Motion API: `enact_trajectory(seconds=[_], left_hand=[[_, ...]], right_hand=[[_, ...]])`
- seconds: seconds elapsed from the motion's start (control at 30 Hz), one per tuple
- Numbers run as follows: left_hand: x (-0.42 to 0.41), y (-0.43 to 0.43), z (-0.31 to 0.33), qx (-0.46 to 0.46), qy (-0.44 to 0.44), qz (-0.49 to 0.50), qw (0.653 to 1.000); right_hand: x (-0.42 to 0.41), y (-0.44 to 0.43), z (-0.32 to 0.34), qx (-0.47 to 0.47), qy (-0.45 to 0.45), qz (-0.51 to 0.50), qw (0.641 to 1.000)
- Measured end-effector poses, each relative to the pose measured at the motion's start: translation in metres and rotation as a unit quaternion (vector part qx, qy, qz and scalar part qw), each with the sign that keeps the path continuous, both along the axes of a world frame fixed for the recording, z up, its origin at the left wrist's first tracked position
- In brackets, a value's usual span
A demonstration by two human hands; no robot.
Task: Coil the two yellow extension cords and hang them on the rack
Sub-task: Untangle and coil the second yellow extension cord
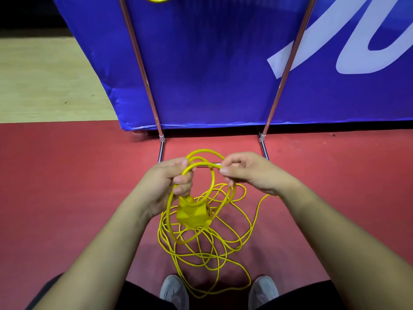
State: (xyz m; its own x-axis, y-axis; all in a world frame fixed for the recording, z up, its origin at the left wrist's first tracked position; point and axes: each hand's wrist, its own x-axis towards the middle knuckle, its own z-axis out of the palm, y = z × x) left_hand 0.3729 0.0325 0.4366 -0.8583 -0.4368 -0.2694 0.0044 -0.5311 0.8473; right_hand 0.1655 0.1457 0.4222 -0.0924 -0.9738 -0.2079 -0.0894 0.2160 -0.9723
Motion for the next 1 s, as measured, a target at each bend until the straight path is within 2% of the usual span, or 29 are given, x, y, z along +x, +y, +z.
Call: enact_trajectory(seconds=[0.07, 0.1, 0.13, 0.23, 0.33, 0.47, 0.6, 0.7, 0.83, 0.9, 1.0], left_hand=[[0.001, -0.006, 0.003, 0.036, 0.019, 0.032, 0.999], [0.001, -0.009, 0.004, 0.039, 0.02, 0.043, 0.998], [0.001, -0.012, 0.004, 0.031, 0.011, 0.053, 0.998], [0.003, -0.015, 0.007, -0.031, -0.056, 0.06, 0.996], [0.004, -0.013, 0.01, -0.046, -0.102, 0.041, 0.993], [0.003, -0.005, 0.013, -0.04, -0.14, -0.016, 0.989], [0.0, 0.005, 0.015, -0.035, -0.154, -0.051, 0.986], [-0.001, 0.002, 0.013, -0.022, -0.168, -0.022, 0.985], [0.002, -0.005, 0.004, -0.064, -0.204, 0.043, 0.976], [0.002, -0.009, -0.001, -0.11, -0.225, 0.054, 0.967], [0.0, -0.018, -0.014, -0.217, -0.288, 0.095, 0.928]], right_hand=[[-0.01, 0.006, -0.017, 0.031, 0.123, 0.004, 0.992], [-0.014, 0.009, -0.024, 0.039, 0.154, -0.004, 0.987], [-0.017, 0.011, -0.029, 0.043, 0.141, -0.028, 0.989], [-0.017, 0.007, -0.032, 0.02, -0.015, -0.14, 0.99], [-0.018, -0.003, -0.026, -0.043, 0.036, -0.195, 0.979], [-0.003, -0.006, -0.004, -0.059, 0.147, -0.131, 0.979], [0.027, -0.011, 0.017, -0.086, 0.185, -0.02, 0.979], [0.037, -0.011, 0.022, -0.095, 0.189, 0.014, 0.977], [0.01, -0.002, 0.025, -0.09, 0.186, -0.061, 0.976], [-0.006, 0.004, 0.024, -0.06, 0.207, -0.052, 0.975], [-0.009, 0.007, 0.023, -0.03, 0.254, -0.011, 0.967]])
